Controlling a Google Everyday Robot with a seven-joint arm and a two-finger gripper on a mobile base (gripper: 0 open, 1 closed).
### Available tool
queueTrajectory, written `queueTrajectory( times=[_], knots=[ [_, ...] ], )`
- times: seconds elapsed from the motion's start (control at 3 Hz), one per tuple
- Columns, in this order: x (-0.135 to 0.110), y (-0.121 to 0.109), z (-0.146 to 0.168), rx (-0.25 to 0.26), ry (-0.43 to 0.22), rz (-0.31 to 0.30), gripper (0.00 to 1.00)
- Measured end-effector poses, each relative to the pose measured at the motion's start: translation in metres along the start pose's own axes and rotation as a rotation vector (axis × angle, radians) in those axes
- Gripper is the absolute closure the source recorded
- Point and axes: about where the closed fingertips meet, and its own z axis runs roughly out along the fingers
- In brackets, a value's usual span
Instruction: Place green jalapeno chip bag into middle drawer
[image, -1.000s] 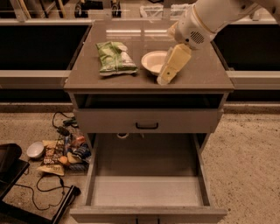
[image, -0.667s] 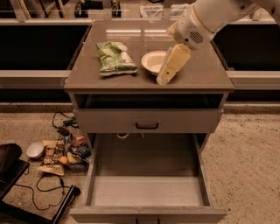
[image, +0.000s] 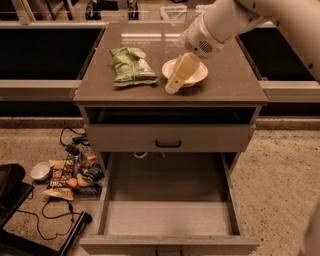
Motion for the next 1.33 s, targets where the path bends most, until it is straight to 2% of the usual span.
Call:
queueTrajectory(
  times=[0.33, 0.67, 1.0, 1.33],
  knots=[
    [-0.008, -0.030, 0.035, 0.004, -0.042, -0.013, 0.00],
    [-0.018, -0.049, 0.070, 0.005, -0.047, -0.014, 0.00],
    [-0.026, -0.062, 0.100, 0.011, -0.046, 0.004, 0.00],
    [-0.037, -0.068, 0.127, -0.004, -0.080, 0.030, 0.00]
  ],
)
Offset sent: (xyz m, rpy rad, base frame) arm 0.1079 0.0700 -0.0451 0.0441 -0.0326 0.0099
